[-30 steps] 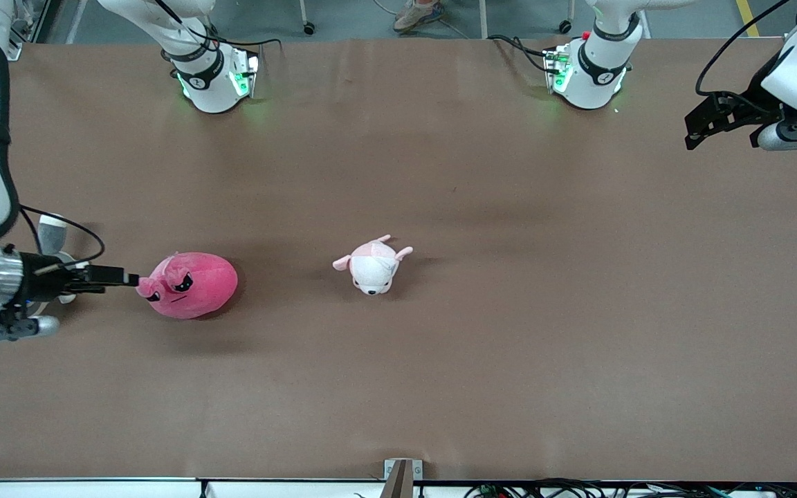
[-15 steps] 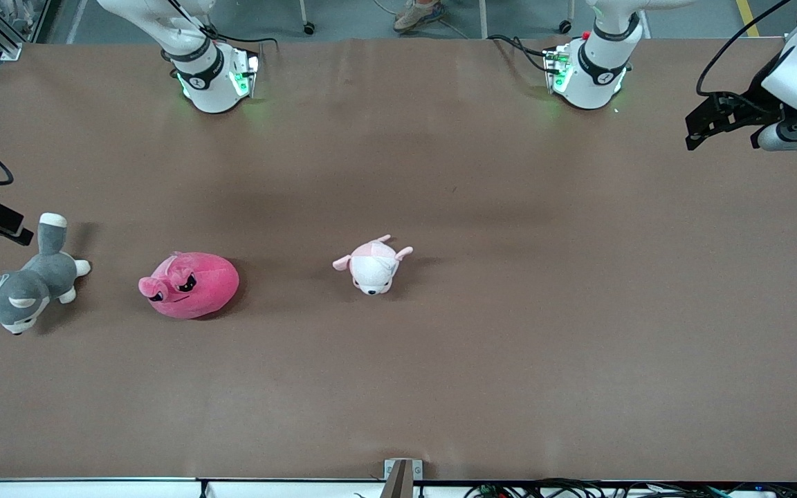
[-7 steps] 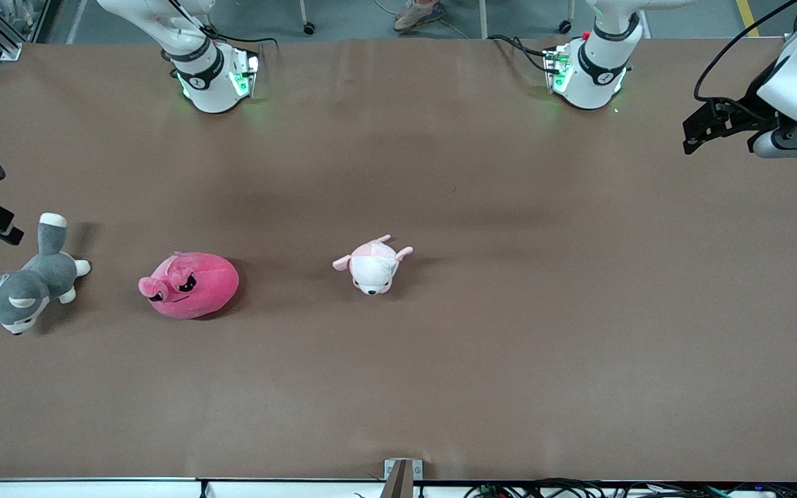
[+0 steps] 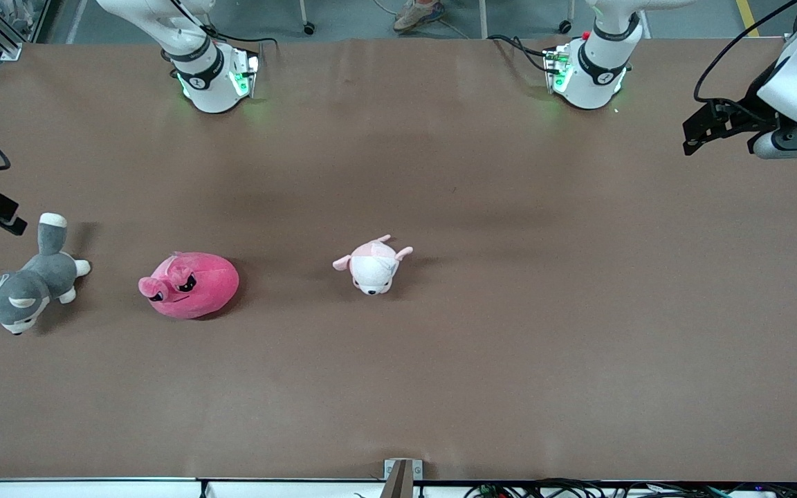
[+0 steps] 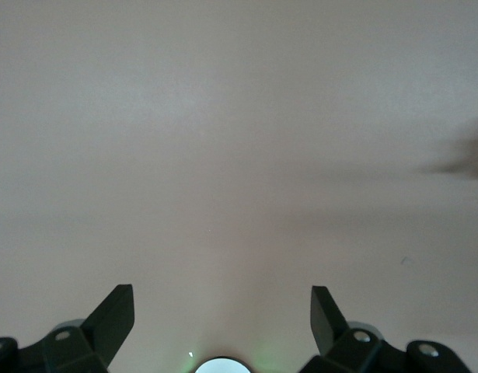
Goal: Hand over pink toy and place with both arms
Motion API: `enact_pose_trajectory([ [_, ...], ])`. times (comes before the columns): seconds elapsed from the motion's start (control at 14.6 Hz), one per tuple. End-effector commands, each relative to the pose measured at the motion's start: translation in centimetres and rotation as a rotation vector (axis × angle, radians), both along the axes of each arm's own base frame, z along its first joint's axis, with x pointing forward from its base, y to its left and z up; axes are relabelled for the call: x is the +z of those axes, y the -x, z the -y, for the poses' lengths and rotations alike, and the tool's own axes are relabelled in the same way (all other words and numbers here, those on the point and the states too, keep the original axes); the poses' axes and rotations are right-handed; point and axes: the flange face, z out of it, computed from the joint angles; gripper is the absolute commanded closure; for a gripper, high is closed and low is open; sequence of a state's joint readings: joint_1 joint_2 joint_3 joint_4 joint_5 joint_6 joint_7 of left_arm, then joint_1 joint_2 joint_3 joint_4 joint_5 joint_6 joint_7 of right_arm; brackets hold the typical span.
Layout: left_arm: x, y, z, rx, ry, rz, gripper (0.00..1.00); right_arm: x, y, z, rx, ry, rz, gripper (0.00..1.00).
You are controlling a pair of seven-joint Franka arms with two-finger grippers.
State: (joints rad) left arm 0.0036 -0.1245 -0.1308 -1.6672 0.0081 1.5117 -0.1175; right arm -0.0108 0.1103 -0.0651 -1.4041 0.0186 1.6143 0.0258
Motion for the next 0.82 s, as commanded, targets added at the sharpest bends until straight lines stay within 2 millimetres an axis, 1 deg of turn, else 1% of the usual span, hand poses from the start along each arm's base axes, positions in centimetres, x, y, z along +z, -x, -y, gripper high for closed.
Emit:
enact_pose_trajectory([
  [0.0,0.3,0.1,0.0,-0.021,0.009,0.011,0.0,0.3,2.6,-0.2,0.023,0.019,0.001,0.0],
  [0.14,0.3,0.0,0.0,-0.021,0.008,0.011,0.0,-0.5,2.7,0.3,0.051,0.022,-0.002,0.0],
  [0.21,0.3,-0.1,0.0,-0.021,0.008,0.011,0.0,-0.5,3.1,0.3,0.051,0.022,0.01,0.0],
  [0.34,0.7,-0.5,-0.2,-0.017,0.009,0.017,0.0,0.0,4.6,0.0,0.054,0.02,0.026,0.0],
  [0.62,0.8,-0.6,-0.1,-0.017,0.008,0.017,0.0,0.8,6.4,0.0,0.049,0.017,0.029,0.0],
  [0.76,0.9,-0.6,-0.2,-0.015,0.007,0.019,0.0,0.5,6.4,-0.2,0.057,0.017,0.028,0.0],
])
